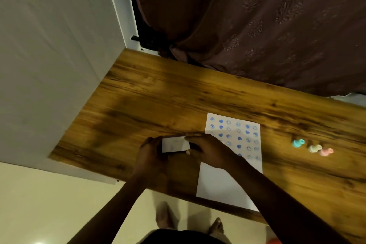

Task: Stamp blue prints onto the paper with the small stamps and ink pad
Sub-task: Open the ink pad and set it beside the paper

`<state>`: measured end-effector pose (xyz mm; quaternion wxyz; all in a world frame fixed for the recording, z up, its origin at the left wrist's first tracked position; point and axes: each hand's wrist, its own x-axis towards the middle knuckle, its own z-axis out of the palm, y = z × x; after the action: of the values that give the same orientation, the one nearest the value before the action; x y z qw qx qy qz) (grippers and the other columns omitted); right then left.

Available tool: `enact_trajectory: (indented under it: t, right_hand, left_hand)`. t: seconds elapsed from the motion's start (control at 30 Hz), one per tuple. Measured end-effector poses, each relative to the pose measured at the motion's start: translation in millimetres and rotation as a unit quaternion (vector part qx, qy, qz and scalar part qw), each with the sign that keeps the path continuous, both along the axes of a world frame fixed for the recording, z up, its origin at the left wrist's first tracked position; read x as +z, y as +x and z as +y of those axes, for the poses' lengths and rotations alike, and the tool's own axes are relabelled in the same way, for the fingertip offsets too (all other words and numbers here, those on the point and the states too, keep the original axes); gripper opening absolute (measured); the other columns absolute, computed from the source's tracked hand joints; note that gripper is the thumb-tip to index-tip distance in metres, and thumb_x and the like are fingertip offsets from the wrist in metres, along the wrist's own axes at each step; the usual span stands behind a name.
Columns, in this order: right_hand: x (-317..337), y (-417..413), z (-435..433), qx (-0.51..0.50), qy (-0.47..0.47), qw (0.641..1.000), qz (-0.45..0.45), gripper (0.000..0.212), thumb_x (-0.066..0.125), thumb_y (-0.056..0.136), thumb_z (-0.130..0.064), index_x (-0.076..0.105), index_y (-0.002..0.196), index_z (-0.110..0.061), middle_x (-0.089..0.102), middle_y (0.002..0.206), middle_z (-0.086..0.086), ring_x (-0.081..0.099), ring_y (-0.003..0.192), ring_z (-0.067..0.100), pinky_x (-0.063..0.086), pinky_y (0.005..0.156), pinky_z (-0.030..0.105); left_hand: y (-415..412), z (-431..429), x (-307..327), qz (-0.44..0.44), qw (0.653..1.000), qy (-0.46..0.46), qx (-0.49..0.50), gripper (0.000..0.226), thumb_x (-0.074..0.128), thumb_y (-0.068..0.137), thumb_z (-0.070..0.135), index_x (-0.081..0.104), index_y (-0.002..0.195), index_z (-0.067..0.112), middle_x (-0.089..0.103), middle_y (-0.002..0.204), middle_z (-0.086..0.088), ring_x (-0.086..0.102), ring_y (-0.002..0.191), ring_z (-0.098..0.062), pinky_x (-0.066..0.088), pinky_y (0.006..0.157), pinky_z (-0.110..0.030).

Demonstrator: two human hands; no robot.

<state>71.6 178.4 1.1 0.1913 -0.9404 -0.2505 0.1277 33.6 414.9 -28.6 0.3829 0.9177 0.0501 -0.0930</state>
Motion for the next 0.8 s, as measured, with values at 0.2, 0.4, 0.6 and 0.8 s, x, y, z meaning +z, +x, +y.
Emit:
enact_trajectory:
  t: [0.2, 0.4, 0.6, 0.8]
  right_hand:
    - [1.9, 8.9, -1.8, -0.065, 0.107, 0.989, 0.074, 0.043, 0.060, 0.097, -0.051, 0.064, 0.135, -0.029, 0.068, 0.130, -0.007, 0.066, 0.112, 0.009, 0.054, 0.091, 0.014]
    - [2.5, 20.6, 8.3, -0.134, 0.204, 0.958, 0.149, 0.032, 0.061, 0.100, -0.041, 0.070, 0.122, -0.021, 0.073, 0.118, -0.004, 0.067, 0.108, 0.007, 0.055, 0.090, 0.019]
    - [-4.1, 30.5, 10.1, -0.146, 0.201, 0.958, 0.143, 0.024, 0.063, 0.100, -0.031, 0.071, 0.118, -0.017, 0.075, 0.112, 0.000, 0.070, 0.103, 0.011, 0.057, 0.086, 0.023]
    - [-11.4, 38.5, 14.3, -0.176, 0.194, 0.957, 0.127, 0.024, 0.068, 0.097, -0.024, 0.070, 0.117, -0.011, 0.075, 0.118, 0.005, 0.071, 0.108, 0.019, 0.058, 0.089, 0.026]
  left_hand:
    - [7.6, 5.4, 4.9, 0.001, 0.999, 0.015, -0.038, 0.058, 0.082, 0.084, 0.020, 0.062, 0.138, 0.012, 0.069, 0.133, -0.010, 0.067, 0.121, -0.026, 0.055, 0.103, -0.039]
    - [17.1, 9.4, 10.0, 0.037, 0.998, 0.026, -0.041, 0.067, 0.090, 0.067, 0.020, 0.067, 0.130, 0.018, 0.073, 0.122, -0.005, 0.069, 0.109, -0.022, 0.050, 0.081, -0.019]
    - [16.3, 11.5, 2.8, 0.008, 0.997, 0.024, -0.069, 0.066, 0.087, 0.074, 0.024, 0.064, 0.135, 0.021, 0.073, 0.125, -0.001, 0.070, 0.110, -0.015, 0.050, 0.083, -0.007]
    - [14.3, 12.8, 1.5, -0.001, 0.996, -0.011, -0.088, 0.059, 0.082, 0.084, 0.023, 0.061, 0.139, 0.021, 0.073, 0.129, 0.001, 0.070, 0.118, -0.015, 0.058, 0.098, -0.026]
